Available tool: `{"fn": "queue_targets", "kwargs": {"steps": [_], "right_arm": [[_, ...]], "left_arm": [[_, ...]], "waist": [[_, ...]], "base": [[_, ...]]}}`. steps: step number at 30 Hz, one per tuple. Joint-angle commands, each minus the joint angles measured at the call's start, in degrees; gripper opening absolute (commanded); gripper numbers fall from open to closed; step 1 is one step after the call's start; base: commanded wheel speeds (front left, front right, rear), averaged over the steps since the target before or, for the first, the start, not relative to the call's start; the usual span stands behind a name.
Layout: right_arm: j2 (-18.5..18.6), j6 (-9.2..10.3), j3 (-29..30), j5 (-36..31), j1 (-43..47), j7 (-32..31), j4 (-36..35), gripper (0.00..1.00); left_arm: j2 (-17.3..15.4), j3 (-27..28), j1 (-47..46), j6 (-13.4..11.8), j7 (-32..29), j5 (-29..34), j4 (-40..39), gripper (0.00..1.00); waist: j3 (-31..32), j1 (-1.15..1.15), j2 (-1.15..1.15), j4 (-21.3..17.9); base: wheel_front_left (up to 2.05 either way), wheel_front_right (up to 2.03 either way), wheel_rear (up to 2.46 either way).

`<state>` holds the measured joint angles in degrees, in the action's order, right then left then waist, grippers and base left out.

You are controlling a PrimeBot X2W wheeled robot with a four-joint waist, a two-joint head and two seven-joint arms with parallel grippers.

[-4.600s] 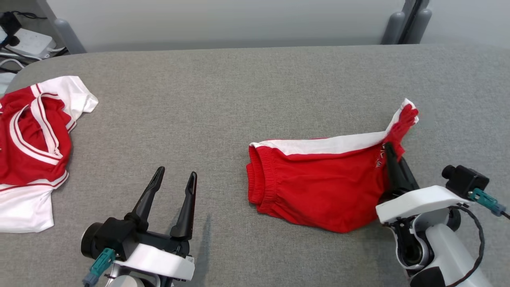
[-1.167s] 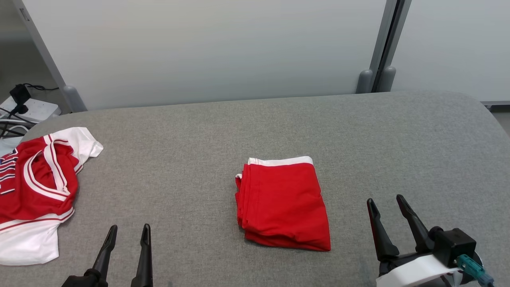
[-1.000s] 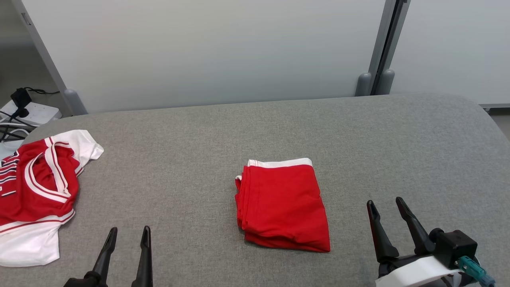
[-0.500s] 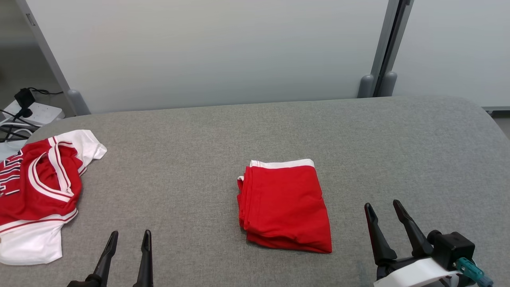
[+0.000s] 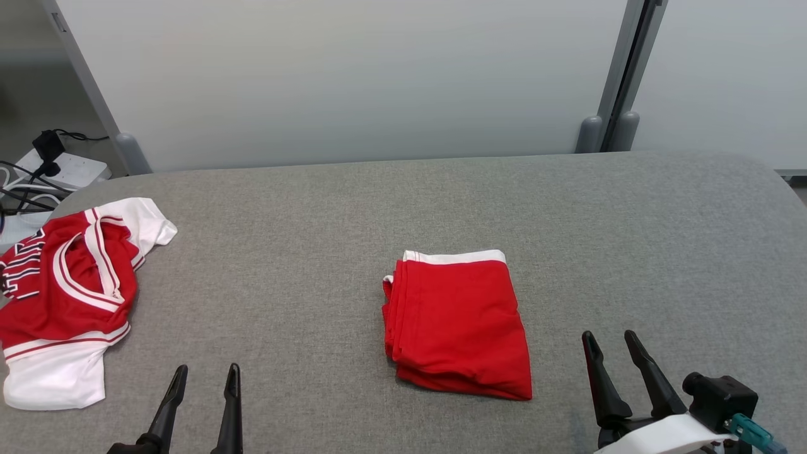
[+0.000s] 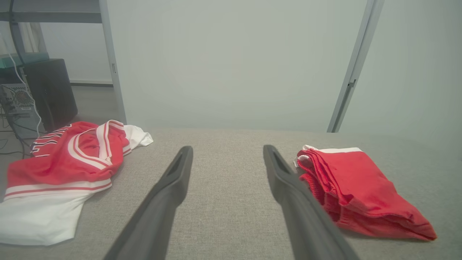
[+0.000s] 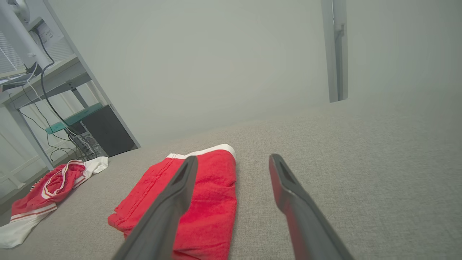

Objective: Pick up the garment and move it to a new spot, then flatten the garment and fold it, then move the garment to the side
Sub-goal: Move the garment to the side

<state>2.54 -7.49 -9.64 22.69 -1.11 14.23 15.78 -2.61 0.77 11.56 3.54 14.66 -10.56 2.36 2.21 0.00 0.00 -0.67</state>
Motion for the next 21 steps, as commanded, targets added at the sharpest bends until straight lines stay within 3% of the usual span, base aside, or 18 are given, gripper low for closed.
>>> {"fn": "queue_targets", "kwargs": {"steps": [1, 15, 21], "right_arm": [[0.34, 0.00, -1.25, 0.90, -1.64, 0.76, -0.93, 1.00], [0.33, 0.00, -4.49, 14.96, -7.99, 0.77, 9.67, 1.00], [0.57, 0.00, -8.77, 22.12, -13.79, 0.77, 18.87, 1.00]], "left_arm": [[-0.27, 1.76, -2.39, 0.52, 0.34, 0.37, -1.32, 1.00], [-0.27, -0.39, -3.57, 1.90, 0.34, 0.76, -1.18, 1.00], [-0.27, -1.07, -4.49, 2.45, 0.34, 0.75, -0.79, 1.00]], "waist": [[-0.06, 0.00, 0.00, 0.18], [-1.26, 0.00, 0.00, 3.93], [-2.29, 0.00, 0.00, 5.85]], "base": [[0.00, 0.00, 0.00], [0.00, 0.00, 0.00], [0.00, 0.00, 0.00]]}}
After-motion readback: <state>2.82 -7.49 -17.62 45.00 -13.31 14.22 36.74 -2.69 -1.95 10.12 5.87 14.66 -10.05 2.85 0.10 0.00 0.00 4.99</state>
